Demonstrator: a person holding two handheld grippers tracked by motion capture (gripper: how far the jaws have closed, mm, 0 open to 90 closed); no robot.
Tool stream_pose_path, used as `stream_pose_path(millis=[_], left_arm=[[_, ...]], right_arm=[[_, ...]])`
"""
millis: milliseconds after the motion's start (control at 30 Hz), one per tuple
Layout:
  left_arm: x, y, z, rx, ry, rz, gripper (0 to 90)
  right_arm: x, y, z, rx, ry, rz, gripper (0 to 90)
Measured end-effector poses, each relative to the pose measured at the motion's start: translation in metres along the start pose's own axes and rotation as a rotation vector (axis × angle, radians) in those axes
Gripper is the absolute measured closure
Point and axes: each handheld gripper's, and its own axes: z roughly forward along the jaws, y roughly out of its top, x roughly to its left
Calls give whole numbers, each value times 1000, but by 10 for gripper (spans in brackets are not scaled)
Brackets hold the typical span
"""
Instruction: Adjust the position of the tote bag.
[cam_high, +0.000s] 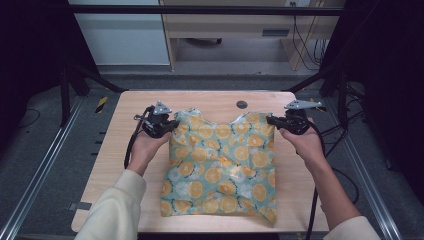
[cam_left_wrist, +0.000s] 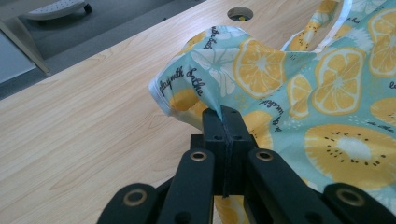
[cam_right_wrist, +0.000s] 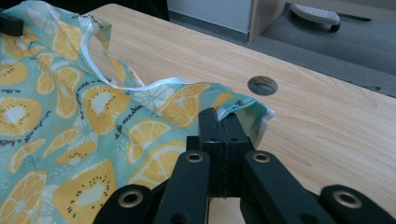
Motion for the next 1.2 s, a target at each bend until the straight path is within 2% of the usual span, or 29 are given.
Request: stream_pose_path(millis=[233,400,533,600,700,733,933,1067,1200], left_arm=[[-2,-1,1,3,-3,-3,900],[-6,-4,-4,-6,-2,16,900],[-13,-8,-12,-28,7,31,900],[-18,-12,-19,-32,19,66,900],[-27,-22,-28,-63,24,87,900],[-33,-30,-34,-78,20,94,900],[-47,-46,-46,-114,2,108,900],[-55,-48,-54,-131,-4,124,900],[-58,-43,-61,-153,2,140,900]], right_arm=[[-1,-4,0,-1,2,4,900],[1,-6,-4,-5,5,0,900],[10,-10,-15,-34,13,-23,900],[13,-12,-19,-42,16,-26,900],[22,-19,-30,-64,27,-49,900],[29,-26,-38,-77,40,-74,900],[42,-44,-55,-94,66,-92,900],[48,-52,-67,-116,77,-95,900],[45,-50,-72,-125,69,-95,900]])
